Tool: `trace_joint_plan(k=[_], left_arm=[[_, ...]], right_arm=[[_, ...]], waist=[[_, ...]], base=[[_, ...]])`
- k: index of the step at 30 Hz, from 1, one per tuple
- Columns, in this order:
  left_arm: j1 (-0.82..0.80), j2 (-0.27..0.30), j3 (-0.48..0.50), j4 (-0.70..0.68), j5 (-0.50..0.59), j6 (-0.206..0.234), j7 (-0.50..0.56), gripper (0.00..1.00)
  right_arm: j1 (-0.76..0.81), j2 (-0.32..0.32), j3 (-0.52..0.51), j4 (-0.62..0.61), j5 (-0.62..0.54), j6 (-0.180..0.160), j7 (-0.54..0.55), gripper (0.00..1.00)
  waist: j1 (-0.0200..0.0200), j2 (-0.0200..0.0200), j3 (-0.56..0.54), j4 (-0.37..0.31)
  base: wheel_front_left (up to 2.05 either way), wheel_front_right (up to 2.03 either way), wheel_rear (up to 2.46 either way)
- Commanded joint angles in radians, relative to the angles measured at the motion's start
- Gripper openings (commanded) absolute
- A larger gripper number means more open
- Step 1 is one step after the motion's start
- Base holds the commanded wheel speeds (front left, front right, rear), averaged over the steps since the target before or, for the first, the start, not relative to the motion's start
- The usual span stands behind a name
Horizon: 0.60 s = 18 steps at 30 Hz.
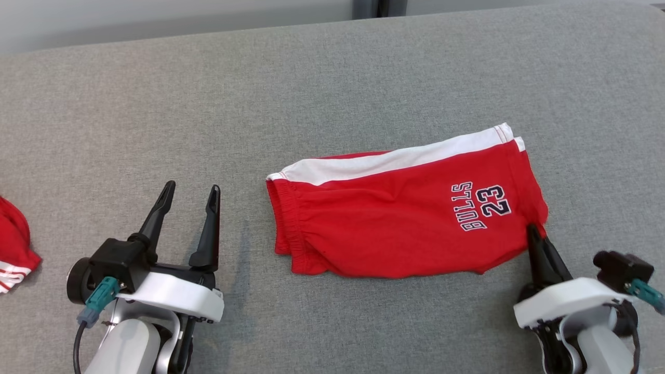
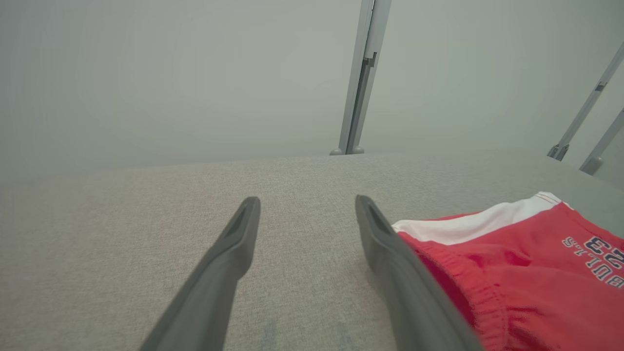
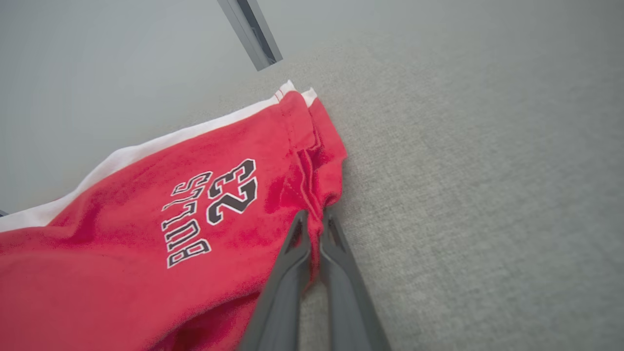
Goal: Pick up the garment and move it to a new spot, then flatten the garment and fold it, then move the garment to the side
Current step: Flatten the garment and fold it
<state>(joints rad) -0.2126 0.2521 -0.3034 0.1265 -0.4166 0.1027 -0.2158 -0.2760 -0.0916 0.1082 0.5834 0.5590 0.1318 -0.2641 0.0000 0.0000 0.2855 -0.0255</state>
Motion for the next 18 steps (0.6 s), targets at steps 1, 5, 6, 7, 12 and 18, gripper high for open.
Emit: trace_joint_plan(k=[1,5,6,7,12,18], left_arm=[[0.004,0.001,-0.001,-0.005,-0.005,0.003,-0.001,1.00],[0.004,-0.006,-0.011,-0.004,-0.009,0.001,-0.001,1.00],[0.004,-0.008,-0.014,-0.003,-0.011,0.000,-0.001,1.00],[0.004,-0.008,-0.014,-0.003,-0.011,0.000,-0.001,1.00],[0.003,-0.019,-0.026,0.004,-0.016,-0.004,-0.002,1.00],[-0.005,-0.033,-0.035,0.016,-0.025,-0.007,-0.009,1.00]], right_arm=[[-0.023,0.004,0.008,-0.032,-0.021,-0.001,0.005,0.00],[-0.061,0.014,0.059,-0.115,-0.065,-0.001,0.034,0.00],[-0.071,0.017,0.081,-0.140,-0.077,-0.001,0.046,0.00],[-0.071,0.017,0.081,-0.140,-0.077,-0.001,0.046,0.00],[-0.128,0.030,0.229,-0.244,-0.116,-0.001,0.118,0.00],[-0.166,0.037,0.422,-0.281,-0.088,-0.001,0.181,0.00]], waist=[[0.0000,0.0000,-0.005,0.004],[0.0000,0.0000,-0.018,0.018],[0.0000,0.0000,-0.022,0.022],[0.0000,0.0000,-0.022,0.022],[0.0000,0.0000,-0.036,0.048],[0.0000,0.0000,-0.039,0.093]], base=[[0.00,0.00,0.00],[0.00,0.00,0.00],[0.00,0.00,0.00],[0.00,0.00,0.00],[0.00,0.00,0.00],[0.00,0.00,0.00]])
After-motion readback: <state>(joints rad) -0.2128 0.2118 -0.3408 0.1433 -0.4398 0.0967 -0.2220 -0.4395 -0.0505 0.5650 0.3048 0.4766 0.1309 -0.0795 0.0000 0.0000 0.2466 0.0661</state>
